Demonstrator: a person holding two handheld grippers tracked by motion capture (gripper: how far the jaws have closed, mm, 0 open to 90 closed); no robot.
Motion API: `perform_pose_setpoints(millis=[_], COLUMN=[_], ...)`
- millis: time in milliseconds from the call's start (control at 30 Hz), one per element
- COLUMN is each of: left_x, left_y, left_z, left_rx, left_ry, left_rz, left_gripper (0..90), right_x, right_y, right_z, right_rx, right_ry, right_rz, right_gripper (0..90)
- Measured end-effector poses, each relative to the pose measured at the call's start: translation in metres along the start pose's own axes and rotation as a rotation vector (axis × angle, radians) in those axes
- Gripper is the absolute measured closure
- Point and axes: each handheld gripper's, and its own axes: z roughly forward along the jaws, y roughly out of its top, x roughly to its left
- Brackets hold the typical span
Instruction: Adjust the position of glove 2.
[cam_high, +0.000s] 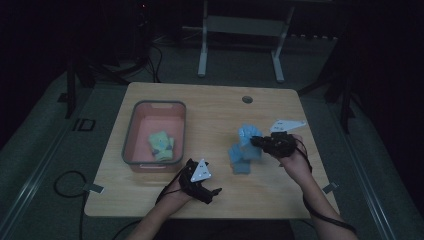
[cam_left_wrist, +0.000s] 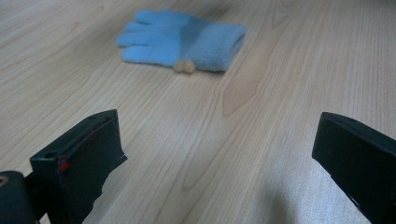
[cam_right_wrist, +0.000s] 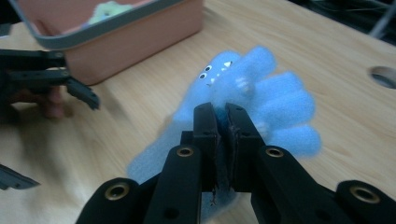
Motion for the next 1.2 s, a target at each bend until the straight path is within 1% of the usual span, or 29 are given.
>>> perform_pose_setpoints(millis=[200, 300, 467, 500, 567, 700, 733, 900, 1000, 1033, 1200], left_x=[0.001, 0.001, 0.001, 0.001, 0.001, 0.001, 0.001, 0.001, 0.001, 0.0, 0.001], left_y=[0.001, 0.001, 0.001, 0.001, 0.001, 0.001, 0.001, 0.001, 0.002, 0.002, 0.003], left_z=[-0.001, -0.002, -0.002, -0.002, -0.002, -0.002, -0.002, -0.002, -0.003, -0.003, -0.004], left_rx=[-0.004, -0.009, -0.017, -0.016, -0.016, -0.019, -0.019, -0.024, -0.041, -0.046, -0.063], left_ry=[0.005, 0.003, 0.001, 0.0, -0.001, -0.007, -0.008, -0.012, -0.014, -0.012, -0.012], left_rz=[0.002, -0.001, -0.008, -0.007, -0.007, -0.01, -0.009, -0.004, 0.005, 0.007, 0.007], left_gripper=[1.7, 1.7, 1.7, 1.7, 1.7, 1.7, 1.7, 1.8, 1.8, 1.8, 1.8], right_x=[0.008, 0.009, 0.006, 0.005, 0.003, 0.001, 0.0, -0.001, -0.003, -0.004, -0.006], right_y=[-0.003, -0.008, -0.02, -0.023, -0.028, -0.036, -0.038, -0.046, -0.049, -0.05, -0.054], right_z=[0.021, 0.031, 0.043, 0.045, 0.048, 0.054, 0.056, 0.064, 0.068, 0.069, 0.074], right_rx=[0.021, 0.045, 0.08, 0.086, 0.096, 0.119, 0.129, 0.152, 0.168, 0.174, 0.188], right_ry=[0.038, 0.037, 0.038, 0.035, 0.046, 0.052, 0.045, 0.052, 0.056, 0.051, 0.055], right_rz=[0.005, 0.006, 0.034, 0.036, 0.052, 0.072, 0.073, 0.081, 0.091, 0.09, 0.087], right_gripper=[84.2, 84.2, 84.2, 84.2, 84.1, 84.1, 84.0, 83.6, 83.4, 83.3, 81.9])
